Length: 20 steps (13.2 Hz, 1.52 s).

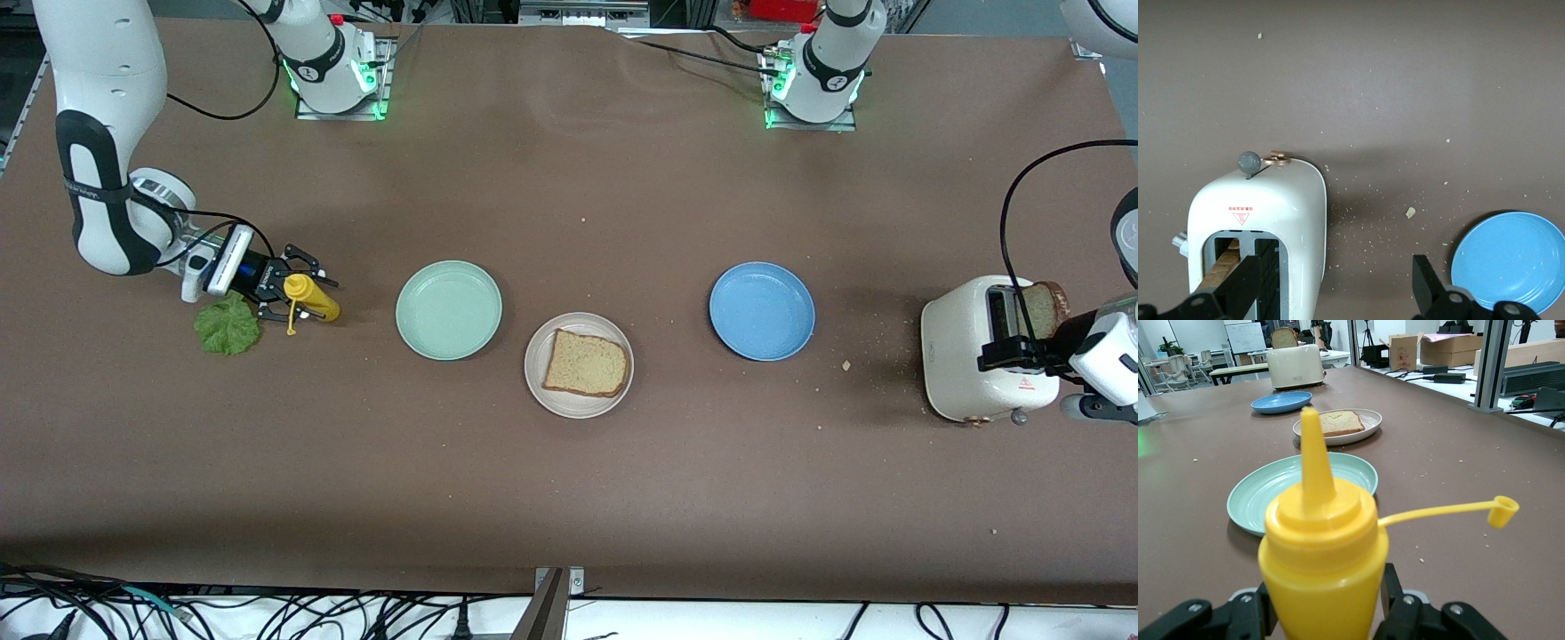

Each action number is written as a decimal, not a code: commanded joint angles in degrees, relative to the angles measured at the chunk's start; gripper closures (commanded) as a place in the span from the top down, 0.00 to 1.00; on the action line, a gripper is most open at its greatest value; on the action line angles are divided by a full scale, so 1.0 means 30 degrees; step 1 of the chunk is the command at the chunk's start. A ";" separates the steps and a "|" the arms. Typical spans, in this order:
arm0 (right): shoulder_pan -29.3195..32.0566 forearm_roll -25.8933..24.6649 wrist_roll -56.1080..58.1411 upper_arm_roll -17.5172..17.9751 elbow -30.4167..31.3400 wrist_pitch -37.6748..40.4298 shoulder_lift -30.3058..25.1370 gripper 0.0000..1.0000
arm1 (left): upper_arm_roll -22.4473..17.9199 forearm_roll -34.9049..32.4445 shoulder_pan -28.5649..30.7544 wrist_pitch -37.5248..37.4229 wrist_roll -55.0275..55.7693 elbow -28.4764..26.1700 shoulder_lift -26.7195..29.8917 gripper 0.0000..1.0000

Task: Make sandwich in beige plate with both arms
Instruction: 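Set down the mustard bottle and open the right gripper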

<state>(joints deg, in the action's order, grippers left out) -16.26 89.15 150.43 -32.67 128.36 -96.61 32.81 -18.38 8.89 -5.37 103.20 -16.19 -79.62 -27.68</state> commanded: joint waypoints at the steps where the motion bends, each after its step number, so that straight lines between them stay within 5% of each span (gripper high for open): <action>1: 0.0816 -0.0009 -0.0164 -0.0036 -0.0158 0.0359 0.0254 0.64 | 0.0004 -0.0796 -0.0086 -0.0212 0.0182 0.0114 0.0057 1.00; 9: 0.0004 -0.4865 -0.6184 -0.2463 -0.0627 -0.2419 -0.0035 0.65 | 0.0004 -0.0796 -0.0027 -0.0212 0.0123 0.0055 0.0027 1.00; 12: -0.4057 -0.6802 -0.9850 -0.6582 -0.1329 -0.2864 -0.0184 0.78 | 0.0004 -0.0796 0.0031 -0.0183 0.0006 0.0143 0.0027 1.00; 16: -1.0914 -0.9496 -1.6143 -1.3061 -0.1653 -0.4089 0.0050 0.81 | 0.0004 -0.0796 0.0090 -0.0183 0.0035 0.0114 0.0027 1.00; 18: -1.2214 -1.0581 -1.9571 -1.4445 -0.1653 -0.4503 0.0167 0.99 | 0.0004 -0.0796 0.0090 -0.0183 0.0035 0.0114 0.0027 1.00; 20: -1.2335 -1.1431 -2.1337 -1.4889 -0.1828 -0.5698 0.0313 0.99 | 0.0004 -0.0796 0.0090 -0.0183 0.0006 0.0143 0.0027 1.00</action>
<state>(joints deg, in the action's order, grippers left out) -52.83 57.34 91.05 -75.48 122.97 -111.61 33.19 -18.53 8.89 -5.14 103.20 -16.19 -79.62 -27.72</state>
